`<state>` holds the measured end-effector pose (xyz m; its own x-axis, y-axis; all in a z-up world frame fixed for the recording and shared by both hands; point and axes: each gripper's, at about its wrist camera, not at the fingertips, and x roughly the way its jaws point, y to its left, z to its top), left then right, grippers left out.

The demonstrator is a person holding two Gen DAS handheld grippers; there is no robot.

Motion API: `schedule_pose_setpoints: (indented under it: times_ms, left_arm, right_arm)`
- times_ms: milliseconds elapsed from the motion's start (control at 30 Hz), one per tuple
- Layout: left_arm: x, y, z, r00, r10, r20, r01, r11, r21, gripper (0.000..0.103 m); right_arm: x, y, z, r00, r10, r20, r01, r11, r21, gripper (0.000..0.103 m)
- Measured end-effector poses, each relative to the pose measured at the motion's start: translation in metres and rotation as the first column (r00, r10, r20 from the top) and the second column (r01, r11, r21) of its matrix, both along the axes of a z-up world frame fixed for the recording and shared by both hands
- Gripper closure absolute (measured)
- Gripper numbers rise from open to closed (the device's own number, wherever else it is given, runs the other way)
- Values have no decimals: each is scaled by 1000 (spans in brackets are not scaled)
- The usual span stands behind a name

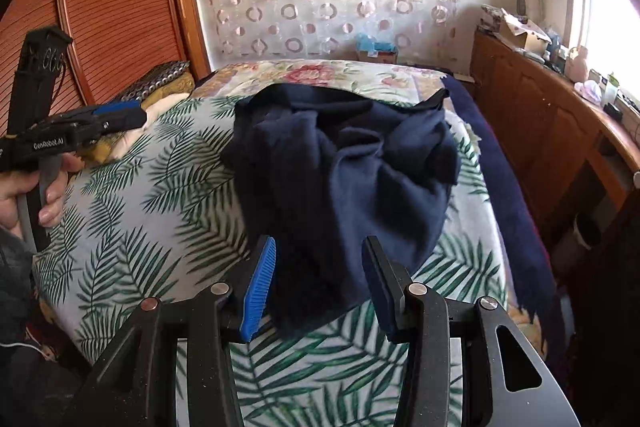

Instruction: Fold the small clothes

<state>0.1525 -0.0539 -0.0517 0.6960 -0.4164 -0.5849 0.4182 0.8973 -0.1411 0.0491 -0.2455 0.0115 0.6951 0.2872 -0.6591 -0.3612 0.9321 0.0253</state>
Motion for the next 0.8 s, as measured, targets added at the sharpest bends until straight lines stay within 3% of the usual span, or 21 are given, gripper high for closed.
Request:
schedule_pose_setpoints:
  times_ms: [200,500,567,633,667,733,800]
  left_arm:
    - [-16,9,0,1000,13,0,-13,999,-33,24]
    - [-14,9,-9,1000,10,-21,-11,999,-36,24]
    - [-12,8,-13,999,8,-31,-9,999,-40,24]
    - [-9,5,-16,999,3,-40,-4,999,-39,24]
    - [-8,4,-17,999,0,-42,-2,999,-37,24]
    - [-6,0,-19,999,-6,-49,4,1000,-27,24]
    - [-3,-2,-21,999,-10,-53,9,1000,-18,24]
  right_arm:
    - [4,6,-21,997,37,-72,-38,999,-16,56]
    - [22,1,-42,994,37,-108,-48,993,-107,57]
    - [21,3,-41,994,39,-100,-55,986,-159,65]
    - [23,2,-40,994,45,-95,-61,983,-173,91]
    - [24,0,-39,995,39,-91,-56,980,-192,97]
    - [29,-8,-37,993,52,-106,-70,984,-167,98]
    - [32,-20,-25,997,40,-60,-50,985,-166,98]
